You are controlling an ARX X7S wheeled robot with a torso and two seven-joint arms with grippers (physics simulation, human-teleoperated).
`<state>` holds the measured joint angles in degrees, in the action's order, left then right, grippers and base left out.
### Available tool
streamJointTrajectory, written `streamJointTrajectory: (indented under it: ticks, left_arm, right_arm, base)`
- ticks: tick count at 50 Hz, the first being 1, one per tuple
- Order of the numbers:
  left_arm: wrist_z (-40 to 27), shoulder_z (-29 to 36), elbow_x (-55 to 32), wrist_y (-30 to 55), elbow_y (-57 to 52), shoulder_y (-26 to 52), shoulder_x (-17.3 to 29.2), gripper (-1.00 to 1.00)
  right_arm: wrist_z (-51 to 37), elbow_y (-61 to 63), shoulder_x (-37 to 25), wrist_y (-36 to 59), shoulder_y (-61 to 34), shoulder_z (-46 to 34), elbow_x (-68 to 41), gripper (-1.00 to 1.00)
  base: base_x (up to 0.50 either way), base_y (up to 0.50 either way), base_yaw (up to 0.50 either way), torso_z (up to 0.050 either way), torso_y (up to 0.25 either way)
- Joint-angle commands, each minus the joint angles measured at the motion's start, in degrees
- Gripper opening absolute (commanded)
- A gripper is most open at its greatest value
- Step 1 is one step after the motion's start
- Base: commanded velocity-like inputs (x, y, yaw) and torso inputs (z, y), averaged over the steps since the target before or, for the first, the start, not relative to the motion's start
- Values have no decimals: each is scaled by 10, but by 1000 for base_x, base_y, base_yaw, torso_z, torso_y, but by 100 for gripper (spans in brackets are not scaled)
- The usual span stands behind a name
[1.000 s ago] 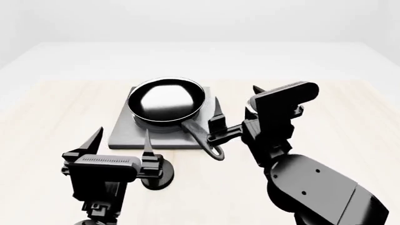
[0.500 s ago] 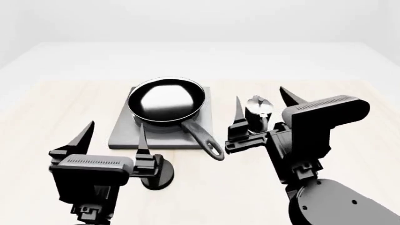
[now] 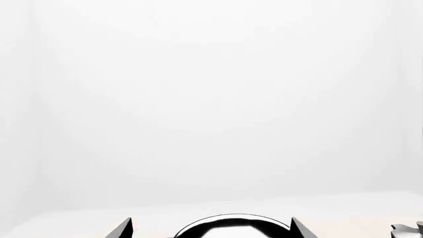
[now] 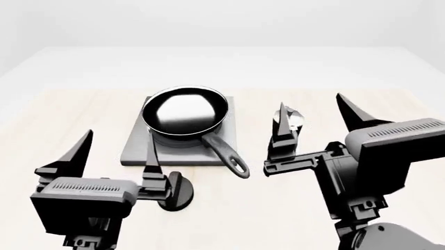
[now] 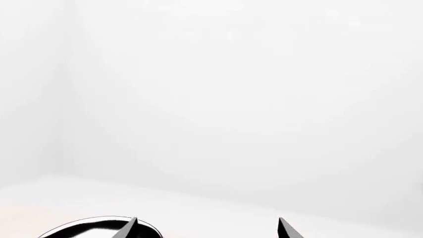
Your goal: Put the frying pan on the stove.
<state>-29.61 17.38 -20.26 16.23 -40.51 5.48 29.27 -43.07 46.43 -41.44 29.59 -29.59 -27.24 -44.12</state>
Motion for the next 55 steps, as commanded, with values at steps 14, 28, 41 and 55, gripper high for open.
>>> streamJointTrajectory:
  ticks: [14, 28, 41, 55]
  left_arm:
    - [-25, -17, -8, 23, -88, -17, 25, 100]
    - [-33, -17, -5, 28, -115, -21, 32, 100]
    - [-43, -26, -4, 27, -132, -33, 42, 100]
    - [-54, -27, -7, 40, -168, -34, 53, 100]
  right_arm:
    - [-59, 89, -39, 10, 22, 22, -4, 100]
    - [-127, 135, -91, -13, -10, -10, -33, 100]
    - [-230, 135, -192, -133, -117, -197, -27, 100]
    - [-332, 135, -269, -260, -373, -515, -15, 100]
  base:
    - [0, 0, 0, 0, 0]
    - [0, 0, 0, 0, 0]
    - [0, 0, 0, 0, 0]
    - [0, 0, 0, 0, 0]
